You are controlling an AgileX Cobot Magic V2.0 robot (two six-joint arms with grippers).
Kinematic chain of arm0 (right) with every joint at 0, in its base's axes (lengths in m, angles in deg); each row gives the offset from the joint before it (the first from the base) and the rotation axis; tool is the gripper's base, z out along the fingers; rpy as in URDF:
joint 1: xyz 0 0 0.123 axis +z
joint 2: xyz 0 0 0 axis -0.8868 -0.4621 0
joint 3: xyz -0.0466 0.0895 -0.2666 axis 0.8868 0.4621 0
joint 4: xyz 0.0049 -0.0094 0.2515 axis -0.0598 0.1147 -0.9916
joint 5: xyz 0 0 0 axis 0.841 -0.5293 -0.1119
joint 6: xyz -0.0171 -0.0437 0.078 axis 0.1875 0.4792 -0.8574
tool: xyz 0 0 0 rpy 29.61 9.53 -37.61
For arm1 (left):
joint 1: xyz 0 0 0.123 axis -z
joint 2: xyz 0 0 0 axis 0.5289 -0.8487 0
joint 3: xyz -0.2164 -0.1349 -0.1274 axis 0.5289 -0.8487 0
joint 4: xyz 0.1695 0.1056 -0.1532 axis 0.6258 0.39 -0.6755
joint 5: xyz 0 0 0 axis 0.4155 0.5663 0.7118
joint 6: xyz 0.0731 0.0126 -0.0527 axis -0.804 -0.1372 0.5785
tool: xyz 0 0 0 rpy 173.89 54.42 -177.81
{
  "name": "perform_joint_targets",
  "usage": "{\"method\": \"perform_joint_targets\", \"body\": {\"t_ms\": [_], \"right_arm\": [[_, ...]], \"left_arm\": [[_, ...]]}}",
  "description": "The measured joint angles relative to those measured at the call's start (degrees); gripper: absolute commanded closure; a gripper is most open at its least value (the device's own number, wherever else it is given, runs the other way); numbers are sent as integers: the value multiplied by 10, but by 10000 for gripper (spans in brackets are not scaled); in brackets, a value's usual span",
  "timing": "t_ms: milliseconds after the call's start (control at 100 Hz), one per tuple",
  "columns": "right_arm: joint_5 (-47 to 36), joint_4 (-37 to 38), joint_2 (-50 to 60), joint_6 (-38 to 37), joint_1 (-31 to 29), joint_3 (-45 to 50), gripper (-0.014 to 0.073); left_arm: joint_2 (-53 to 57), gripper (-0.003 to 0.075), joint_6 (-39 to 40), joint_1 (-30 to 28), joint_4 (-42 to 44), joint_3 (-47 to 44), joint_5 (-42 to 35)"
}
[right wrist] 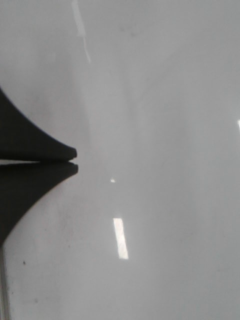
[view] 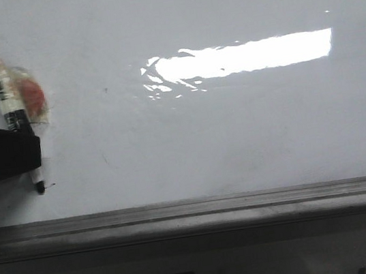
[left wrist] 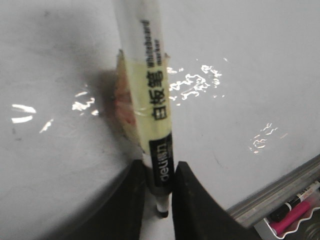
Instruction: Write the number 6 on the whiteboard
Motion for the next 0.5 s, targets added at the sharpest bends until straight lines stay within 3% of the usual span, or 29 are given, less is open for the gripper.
{"method": "perform_joint_targets", "body": {"t_ms": [390,500], "right_arm": [[26,-1,-25,0,196,-15,647],[50,-1,-57,32,240,-38,647]], "left_arm": [[2,739,1,5,-9,2,0],[19,739,1,8,3,2,9]]}}
